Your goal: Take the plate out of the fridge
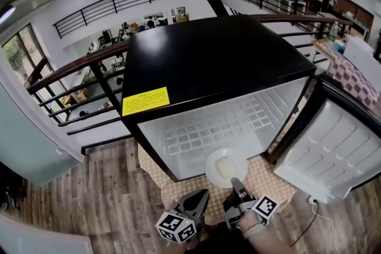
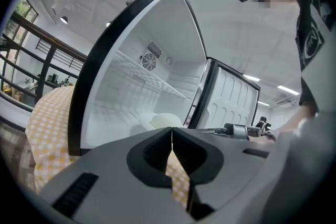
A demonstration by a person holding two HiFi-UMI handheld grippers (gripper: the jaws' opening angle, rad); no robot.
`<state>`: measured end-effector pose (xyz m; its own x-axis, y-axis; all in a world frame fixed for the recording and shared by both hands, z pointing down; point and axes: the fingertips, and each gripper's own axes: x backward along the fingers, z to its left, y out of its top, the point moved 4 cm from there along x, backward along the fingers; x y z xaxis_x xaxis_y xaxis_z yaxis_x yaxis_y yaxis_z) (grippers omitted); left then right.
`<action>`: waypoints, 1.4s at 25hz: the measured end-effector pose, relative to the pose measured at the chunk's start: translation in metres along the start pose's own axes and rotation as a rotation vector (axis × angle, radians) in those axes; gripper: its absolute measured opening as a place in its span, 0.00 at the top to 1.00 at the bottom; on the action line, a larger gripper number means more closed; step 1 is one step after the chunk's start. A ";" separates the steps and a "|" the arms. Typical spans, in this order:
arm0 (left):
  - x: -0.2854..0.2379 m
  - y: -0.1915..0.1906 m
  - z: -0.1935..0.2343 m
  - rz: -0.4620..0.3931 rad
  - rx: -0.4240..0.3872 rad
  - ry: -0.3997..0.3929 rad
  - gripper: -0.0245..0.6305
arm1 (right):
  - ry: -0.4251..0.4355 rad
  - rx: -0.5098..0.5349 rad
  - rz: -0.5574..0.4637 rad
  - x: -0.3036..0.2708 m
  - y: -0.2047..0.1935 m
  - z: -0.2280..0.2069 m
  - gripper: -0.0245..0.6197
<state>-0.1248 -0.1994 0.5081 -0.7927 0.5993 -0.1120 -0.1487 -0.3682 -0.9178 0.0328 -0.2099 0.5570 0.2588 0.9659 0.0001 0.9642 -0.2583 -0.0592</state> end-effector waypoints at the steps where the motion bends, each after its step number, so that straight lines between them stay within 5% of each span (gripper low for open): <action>1: 0.003 -0.002 -0.002 0.000 0.000 -0.003 0.95 | 0.000 -0.004 -0.003 0.003 -0.002 0.000 0.89; 35: 0.040 -0.026 -0.042 -0.029 -0.006 0.065 0.95 | 0.014 -0.058 0.051 0.052 -0.019 0.006 0.89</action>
<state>-0.1280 -0.1357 0.5111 -0.7478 0.6549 -0.1092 -0.1678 -0.3457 -0.9232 0.0278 -0.1542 0.5521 0.3079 0.9513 0.0124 0.9514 -0.3079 -0.0010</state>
